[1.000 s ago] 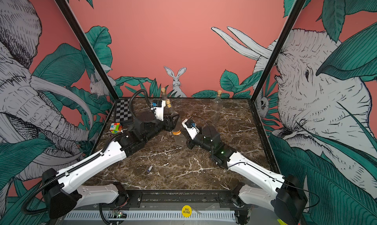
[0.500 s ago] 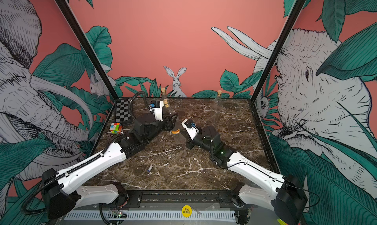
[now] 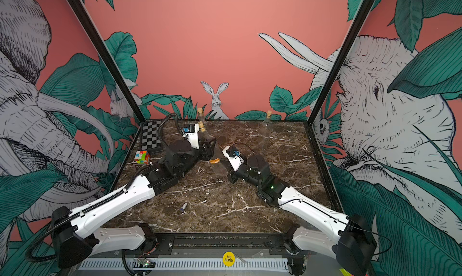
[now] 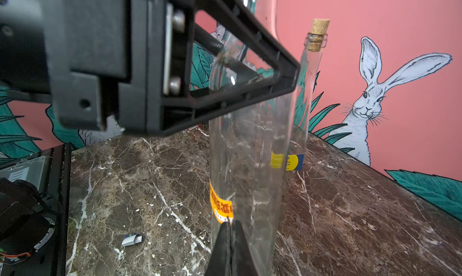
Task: Remove the label from the bottle
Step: Tear open the label from the bottle.
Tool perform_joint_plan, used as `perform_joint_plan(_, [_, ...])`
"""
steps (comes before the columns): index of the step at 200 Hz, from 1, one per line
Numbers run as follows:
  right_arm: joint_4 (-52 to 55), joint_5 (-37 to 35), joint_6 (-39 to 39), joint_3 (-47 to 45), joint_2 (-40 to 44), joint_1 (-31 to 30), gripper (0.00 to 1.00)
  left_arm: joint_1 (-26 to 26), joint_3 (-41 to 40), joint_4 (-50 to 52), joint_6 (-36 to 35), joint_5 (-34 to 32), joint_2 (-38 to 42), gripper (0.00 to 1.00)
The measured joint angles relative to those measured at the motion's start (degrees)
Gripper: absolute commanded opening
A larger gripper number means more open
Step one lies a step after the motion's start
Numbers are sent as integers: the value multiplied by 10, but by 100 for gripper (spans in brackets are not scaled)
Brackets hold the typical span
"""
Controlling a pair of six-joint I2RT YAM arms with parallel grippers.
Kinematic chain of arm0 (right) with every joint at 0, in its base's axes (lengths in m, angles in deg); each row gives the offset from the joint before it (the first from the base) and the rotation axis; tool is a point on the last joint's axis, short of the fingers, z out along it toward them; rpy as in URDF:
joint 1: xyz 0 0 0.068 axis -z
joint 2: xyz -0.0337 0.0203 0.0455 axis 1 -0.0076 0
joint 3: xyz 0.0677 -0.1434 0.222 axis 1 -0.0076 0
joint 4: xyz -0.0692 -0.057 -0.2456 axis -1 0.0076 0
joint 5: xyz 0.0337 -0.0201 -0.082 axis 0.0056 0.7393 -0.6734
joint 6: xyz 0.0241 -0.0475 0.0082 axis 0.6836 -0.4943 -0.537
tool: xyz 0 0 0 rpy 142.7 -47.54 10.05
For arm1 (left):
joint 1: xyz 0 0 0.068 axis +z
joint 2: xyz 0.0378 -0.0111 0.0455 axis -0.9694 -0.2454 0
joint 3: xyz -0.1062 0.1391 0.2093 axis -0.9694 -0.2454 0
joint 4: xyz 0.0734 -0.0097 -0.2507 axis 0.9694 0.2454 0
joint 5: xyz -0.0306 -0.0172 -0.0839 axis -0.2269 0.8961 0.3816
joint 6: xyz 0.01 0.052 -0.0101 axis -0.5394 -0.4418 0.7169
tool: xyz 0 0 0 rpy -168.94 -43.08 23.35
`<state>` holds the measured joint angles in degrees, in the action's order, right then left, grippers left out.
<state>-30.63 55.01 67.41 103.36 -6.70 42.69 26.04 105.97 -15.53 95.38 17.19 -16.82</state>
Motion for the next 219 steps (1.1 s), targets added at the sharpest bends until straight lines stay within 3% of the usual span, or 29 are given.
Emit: perform_joint_plan(219, [-21,-20,17,-5,-6,-41,0,-39,8,21,26,-148,-5,0])
